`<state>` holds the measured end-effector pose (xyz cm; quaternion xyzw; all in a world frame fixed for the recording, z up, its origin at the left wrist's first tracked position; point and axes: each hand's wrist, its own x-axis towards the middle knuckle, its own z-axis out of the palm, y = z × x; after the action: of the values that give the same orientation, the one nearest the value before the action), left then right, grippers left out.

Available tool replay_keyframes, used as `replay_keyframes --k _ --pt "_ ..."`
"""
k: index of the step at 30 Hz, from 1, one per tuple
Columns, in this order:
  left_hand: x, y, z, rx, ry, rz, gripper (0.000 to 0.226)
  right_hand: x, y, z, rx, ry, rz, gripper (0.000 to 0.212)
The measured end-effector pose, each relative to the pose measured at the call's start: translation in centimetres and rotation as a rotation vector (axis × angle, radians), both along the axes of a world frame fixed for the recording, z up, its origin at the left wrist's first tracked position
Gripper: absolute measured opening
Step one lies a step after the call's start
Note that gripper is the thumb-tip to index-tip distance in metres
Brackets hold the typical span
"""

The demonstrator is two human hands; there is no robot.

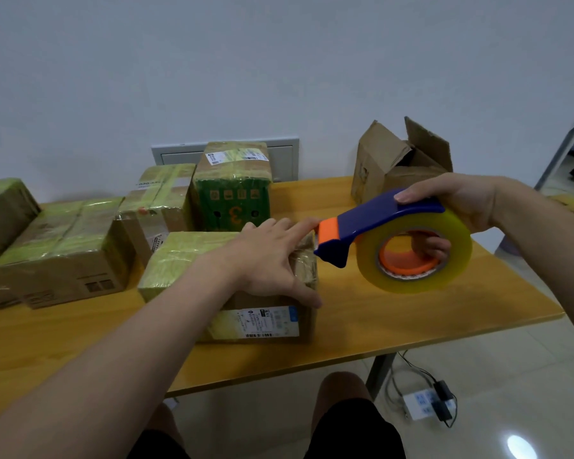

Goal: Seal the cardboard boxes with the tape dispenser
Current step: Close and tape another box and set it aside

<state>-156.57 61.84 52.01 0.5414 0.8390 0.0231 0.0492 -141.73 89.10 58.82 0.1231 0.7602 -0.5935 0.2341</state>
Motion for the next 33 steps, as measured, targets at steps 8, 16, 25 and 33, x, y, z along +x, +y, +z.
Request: replay_keyframes --k 8,16,25,33 --pt "-0.1 0.0 -0.1 0.014 -0.007 0.007 0.12 0.0 1.0 -0.7 0.03 -0.003 0.005 0.069" --pt "0.2 0.0 -0.2 0.016 0.033 0.014 0.115 -2.1 -0.1 3.0 0.195 -0.078 0.088 0.088" --pt "0.0 0.0 -0.1 0.034 0.0 0.006 0.128 -5.5 -2.3 6.7 0.417 -0.215 0.162 0.063" --pt "0.0 -0.1 0.0 0.035 0.004 -0.014 0.127 -5.6 -0.9 5.4 0.314 -0.24 0.055 0.07"
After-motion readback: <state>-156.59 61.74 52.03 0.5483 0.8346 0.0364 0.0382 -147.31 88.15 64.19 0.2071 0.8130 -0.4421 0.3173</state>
